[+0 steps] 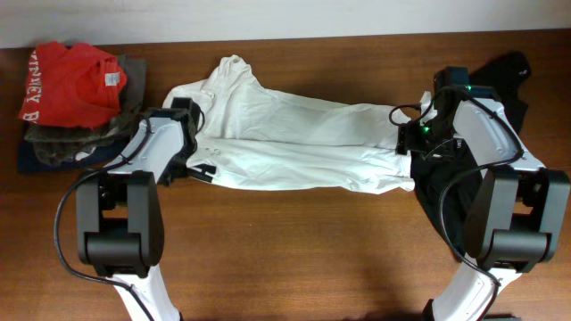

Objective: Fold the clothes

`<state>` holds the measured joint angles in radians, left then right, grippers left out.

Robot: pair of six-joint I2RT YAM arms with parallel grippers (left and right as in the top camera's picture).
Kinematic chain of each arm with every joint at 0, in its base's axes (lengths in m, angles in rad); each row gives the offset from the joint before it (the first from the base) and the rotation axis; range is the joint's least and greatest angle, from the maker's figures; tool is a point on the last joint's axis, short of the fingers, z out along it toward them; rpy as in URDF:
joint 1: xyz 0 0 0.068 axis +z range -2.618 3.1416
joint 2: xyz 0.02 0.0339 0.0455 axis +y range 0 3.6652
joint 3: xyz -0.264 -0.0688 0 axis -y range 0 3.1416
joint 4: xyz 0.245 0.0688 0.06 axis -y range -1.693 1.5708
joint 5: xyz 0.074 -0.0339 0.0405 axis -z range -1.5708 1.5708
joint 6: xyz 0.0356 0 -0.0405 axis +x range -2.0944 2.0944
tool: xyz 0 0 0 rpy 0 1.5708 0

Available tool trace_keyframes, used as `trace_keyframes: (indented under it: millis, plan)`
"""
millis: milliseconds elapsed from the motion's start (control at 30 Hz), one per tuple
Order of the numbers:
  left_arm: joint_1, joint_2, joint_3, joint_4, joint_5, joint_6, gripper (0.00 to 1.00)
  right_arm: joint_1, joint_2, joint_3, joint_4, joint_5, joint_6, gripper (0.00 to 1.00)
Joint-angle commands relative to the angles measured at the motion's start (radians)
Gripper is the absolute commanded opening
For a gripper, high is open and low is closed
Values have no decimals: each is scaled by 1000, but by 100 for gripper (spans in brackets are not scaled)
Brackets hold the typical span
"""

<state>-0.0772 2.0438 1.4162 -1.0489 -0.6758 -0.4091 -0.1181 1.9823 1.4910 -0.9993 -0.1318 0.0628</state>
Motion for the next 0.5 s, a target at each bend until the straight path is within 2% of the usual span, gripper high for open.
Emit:
trace_keyframes:
  millis: [0, 233, 267, 300, 333, 400, 467]
  plan:
    - [2, -32, 39, 63, -236, -24, 1, -1, 8, 16, 2, 8, -4, 76]
    - [2, -32, 39, 214, -316, -24, 1, -1, 8, 16, 1, 8, -4, 76]
    - [2, -32, 39, 220, -316, -24, 9, -1, 8, 16, 0, 8, -5, 76]
    - [2, -32, 39, 222, -316, -24, 23, -1, 8, 16, -1, 8, -7, 75]
    - [2, -32, 39, 222, -316, -24, 33, -1, 8, 16, -2, 8, -7, 76]
    - [2, -32, 39, 222, -316, -22, 39, -1, 8, 16, -2, 8, -7, 76]
    - [2, -32, 39, 222, -316, 13, 39, -1, 8, 16, -2, 8, -7, 75]
